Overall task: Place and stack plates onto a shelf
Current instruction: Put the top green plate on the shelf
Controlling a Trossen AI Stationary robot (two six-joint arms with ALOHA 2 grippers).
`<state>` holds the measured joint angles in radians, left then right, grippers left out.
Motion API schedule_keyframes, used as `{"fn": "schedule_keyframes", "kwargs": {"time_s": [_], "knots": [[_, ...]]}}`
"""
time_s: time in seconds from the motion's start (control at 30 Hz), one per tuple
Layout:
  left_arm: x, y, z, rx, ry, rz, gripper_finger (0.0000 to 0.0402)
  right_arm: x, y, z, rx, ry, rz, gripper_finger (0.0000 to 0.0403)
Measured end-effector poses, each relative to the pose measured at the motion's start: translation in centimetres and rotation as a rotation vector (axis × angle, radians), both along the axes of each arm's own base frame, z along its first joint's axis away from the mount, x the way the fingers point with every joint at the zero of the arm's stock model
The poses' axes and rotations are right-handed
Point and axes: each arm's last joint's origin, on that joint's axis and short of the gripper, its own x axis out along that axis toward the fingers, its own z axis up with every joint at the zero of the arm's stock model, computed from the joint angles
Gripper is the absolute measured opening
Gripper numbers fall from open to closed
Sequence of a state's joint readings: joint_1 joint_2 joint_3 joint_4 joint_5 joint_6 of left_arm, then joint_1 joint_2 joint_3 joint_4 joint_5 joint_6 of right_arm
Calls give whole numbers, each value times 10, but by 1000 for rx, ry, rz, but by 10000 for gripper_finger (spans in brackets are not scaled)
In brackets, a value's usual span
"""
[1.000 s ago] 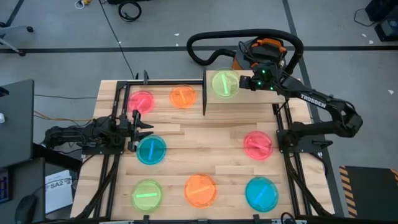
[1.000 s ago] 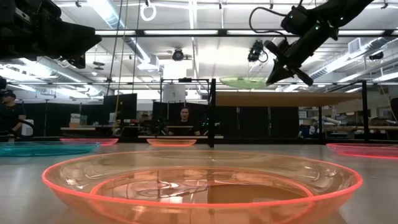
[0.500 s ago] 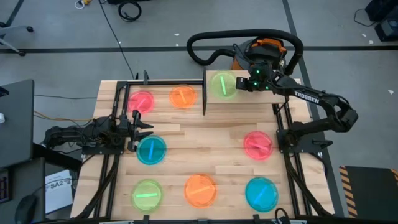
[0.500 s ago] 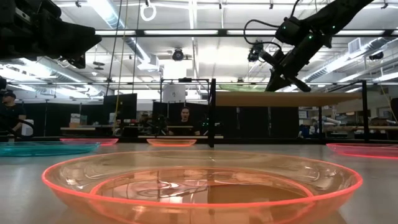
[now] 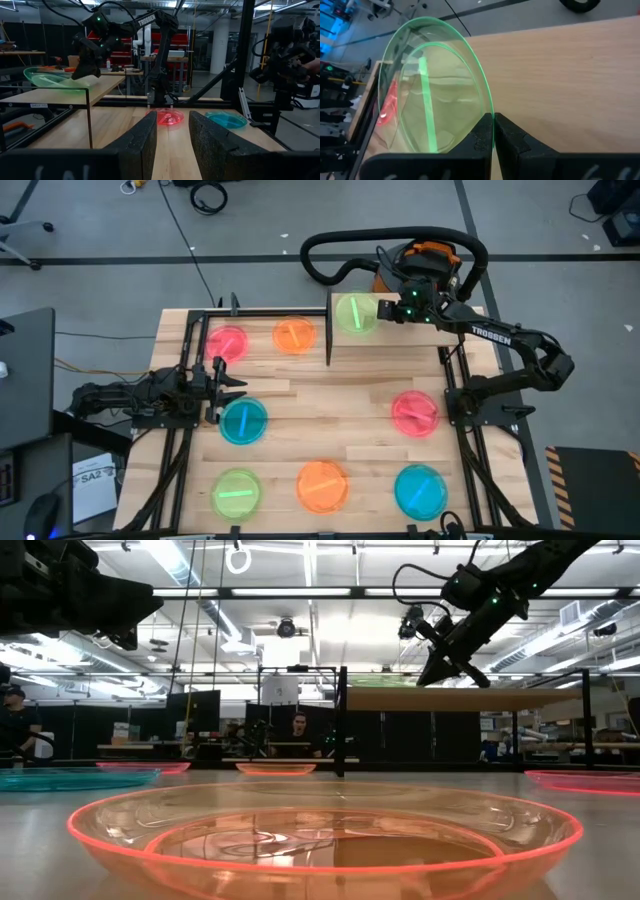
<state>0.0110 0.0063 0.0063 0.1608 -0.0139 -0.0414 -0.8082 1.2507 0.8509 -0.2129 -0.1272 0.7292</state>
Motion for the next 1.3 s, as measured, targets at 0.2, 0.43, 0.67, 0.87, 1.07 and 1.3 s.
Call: {"fn": "schedule_keyframes", "kwargs": {"time_s": [0.2, 0.43, 0.67, 0.87, 1.07, 1.3], "knots": [[0, 0, 0, 0, 0, 0, 121, 0, 0, 0, -2, -1, -1, 22], [0, 0, 0, 0, 0, 0, 121, 0, 0, 0, -2, 0, -2, 22], [0, 0, 0, 0, 0, 0, 121, 0, 0, 0, -2, 0, -2, 22], [0, 0, 0, 0, 0, 0, 121, 0, 0, 0, -9, 5, 4, 22], [0, 0, 0, 0, 0, 0, 121, 0, 0, 0, -13, 9, 7, 26], [0, 0, 0, 0, 0, 0, 121, 0, 0, 0, -14, 9, 8, 50]]}}
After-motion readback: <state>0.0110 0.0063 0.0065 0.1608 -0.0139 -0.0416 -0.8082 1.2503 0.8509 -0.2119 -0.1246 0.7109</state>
